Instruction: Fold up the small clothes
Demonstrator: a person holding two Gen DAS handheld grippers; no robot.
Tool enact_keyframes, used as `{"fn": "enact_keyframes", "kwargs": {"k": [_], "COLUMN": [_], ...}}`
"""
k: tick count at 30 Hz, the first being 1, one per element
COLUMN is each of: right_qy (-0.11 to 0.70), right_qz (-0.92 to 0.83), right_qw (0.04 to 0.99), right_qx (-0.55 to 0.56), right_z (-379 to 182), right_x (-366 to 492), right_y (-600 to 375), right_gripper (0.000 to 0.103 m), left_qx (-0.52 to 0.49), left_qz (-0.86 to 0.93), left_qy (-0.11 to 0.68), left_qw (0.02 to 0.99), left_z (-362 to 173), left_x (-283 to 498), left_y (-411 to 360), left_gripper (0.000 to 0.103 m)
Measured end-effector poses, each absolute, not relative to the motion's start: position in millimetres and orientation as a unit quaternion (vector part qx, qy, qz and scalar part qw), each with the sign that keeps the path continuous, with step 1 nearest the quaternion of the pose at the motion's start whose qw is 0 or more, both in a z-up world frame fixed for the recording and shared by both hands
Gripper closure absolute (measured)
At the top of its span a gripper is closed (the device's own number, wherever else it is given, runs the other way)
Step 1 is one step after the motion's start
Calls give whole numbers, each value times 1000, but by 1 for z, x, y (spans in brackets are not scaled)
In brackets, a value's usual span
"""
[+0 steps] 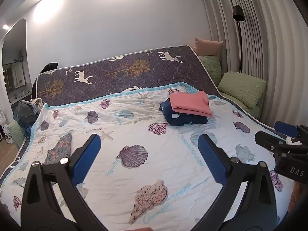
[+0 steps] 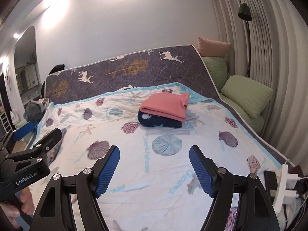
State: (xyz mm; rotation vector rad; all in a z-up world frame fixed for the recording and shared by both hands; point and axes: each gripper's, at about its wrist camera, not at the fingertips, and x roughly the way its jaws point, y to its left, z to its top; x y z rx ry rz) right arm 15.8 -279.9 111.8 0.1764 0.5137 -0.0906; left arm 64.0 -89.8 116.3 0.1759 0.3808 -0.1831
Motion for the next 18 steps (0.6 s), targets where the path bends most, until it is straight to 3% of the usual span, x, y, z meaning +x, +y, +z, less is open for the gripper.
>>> {"fn": "enact_keyframes", "kwargs": {"k": [18], "right_qy": [248], "right_qz": [-56], "right_qw": [965], "right_qx": [59], "right_z": [116], "right_x": [-10], "right_y": [-248], "right_gripper": [25], "left_qx": [88], "left_qz": [-96], "left_qy": [191], "left_qw": [973], "left_z": [111], "left_x": [34], "left_y": [-78], "left_gripper": [2]}}
